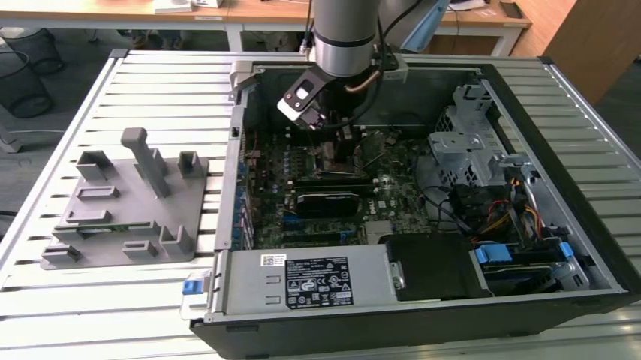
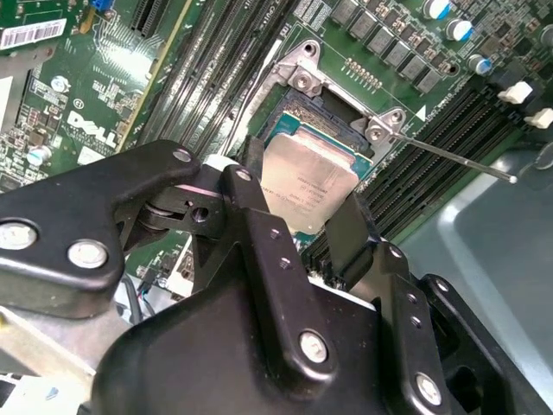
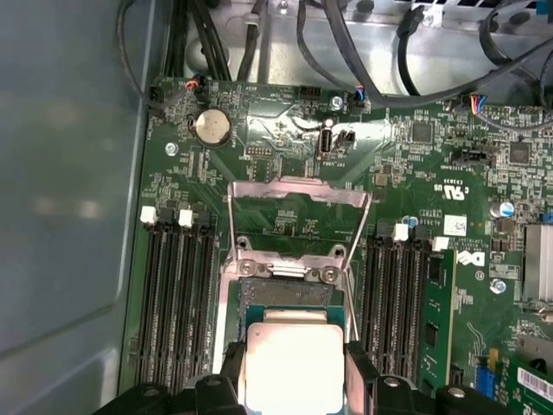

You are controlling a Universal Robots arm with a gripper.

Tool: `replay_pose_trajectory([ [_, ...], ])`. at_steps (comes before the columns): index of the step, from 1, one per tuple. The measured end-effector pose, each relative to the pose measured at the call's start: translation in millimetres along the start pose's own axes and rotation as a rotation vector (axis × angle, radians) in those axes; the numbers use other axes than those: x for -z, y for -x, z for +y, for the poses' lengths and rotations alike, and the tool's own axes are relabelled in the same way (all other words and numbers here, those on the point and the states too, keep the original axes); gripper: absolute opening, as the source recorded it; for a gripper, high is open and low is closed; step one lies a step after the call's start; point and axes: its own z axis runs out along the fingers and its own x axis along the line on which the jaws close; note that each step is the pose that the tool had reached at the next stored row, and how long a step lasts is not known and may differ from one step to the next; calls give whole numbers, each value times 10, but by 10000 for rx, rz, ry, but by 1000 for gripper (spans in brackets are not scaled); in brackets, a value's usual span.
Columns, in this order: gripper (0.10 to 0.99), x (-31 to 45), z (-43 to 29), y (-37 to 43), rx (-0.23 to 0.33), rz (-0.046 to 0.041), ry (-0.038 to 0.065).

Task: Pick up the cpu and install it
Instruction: 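Place the cpu into insertion slot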

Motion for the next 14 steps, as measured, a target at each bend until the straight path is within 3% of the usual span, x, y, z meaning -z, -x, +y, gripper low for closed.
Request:
replay_pose_trajectory([
  [14, 537, -120, -1, -29, -520, -27, 7],
])
